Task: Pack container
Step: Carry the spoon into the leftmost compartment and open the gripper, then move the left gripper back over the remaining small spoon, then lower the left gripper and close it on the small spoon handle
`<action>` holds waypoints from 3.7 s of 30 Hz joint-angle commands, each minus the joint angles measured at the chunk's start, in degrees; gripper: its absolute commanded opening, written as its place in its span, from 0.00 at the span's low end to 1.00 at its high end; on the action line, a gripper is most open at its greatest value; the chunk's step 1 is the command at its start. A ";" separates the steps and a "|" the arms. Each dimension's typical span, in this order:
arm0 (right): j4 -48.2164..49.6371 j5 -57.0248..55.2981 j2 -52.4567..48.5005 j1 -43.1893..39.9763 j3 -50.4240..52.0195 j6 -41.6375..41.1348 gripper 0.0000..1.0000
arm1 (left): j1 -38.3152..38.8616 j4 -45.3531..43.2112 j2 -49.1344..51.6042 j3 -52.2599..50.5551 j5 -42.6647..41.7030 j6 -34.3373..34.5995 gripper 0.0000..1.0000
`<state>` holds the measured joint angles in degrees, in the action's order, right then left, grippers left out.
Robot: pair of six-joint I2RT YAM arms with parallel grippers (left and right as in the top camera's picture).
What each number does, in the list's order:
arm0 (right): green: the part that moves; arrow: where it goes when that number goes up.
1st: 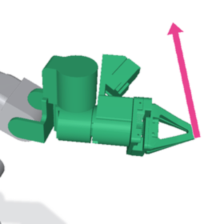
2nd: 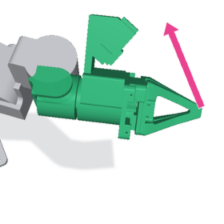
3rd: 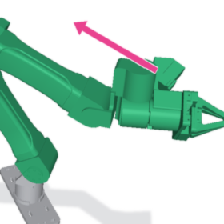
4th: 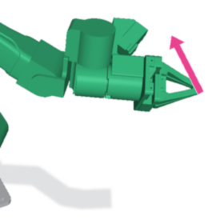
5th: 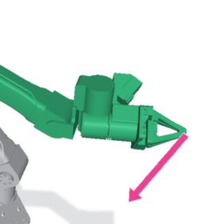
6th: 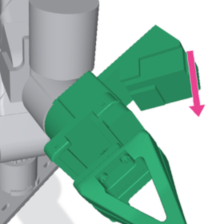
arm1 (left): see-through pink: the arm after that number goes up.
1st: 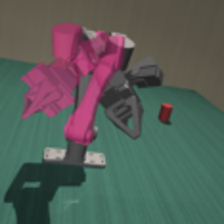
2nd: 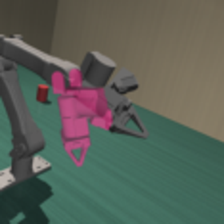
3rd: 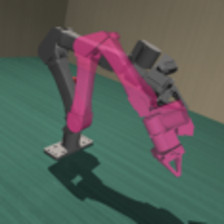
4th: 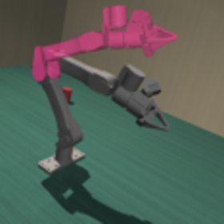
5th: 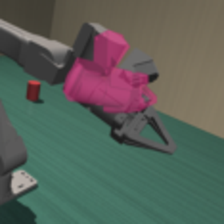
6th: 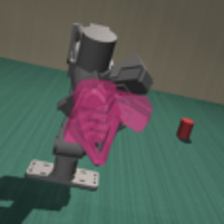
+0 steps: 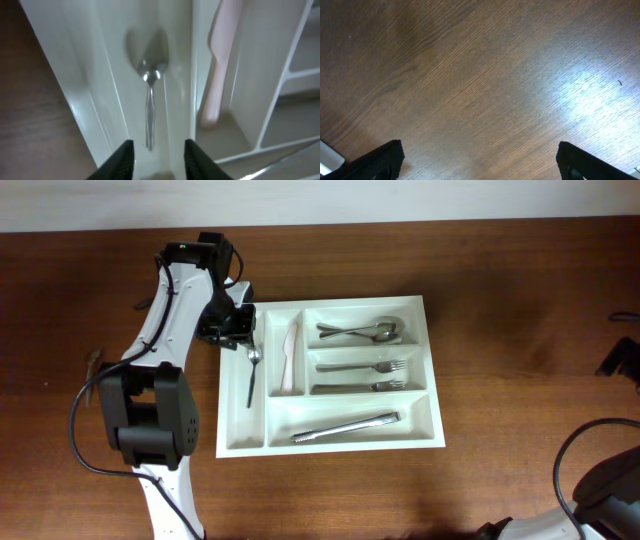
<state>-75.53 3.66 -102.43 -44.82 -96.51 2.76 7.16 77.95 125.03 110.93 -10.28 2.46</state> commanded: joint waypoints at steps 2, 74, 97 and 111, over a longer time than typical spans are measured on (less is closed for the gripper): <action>0.15 -0.72 0.20 0.17 0.07 -0.46 0.99 | -1.09 -0.26 -2.29 2.60 8.50 0.11 0.50; 0.15 -0.72 0.20 0.17 0.07 -0.46 0.99 | -39.36 -28.26 -2.16 -15.23 9.75 -25.09 1.00; 0.15 -0.72 0.20 0.17 0.07 -0.46 0.99 | -40.15 -28.87 -2.14 -15.34 9.77 -25.09 0.99; 0.13 -0.72 0.20 0.17 0.07 -0.46 0.99 | -40.33 -31.69 -2.14 -19.34 9.53 -25.09 0.99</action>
<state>-75.53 3.66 -102.43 -44.82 -96.51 2.79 -32.75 46.78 124.27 92.90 0.34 -21.71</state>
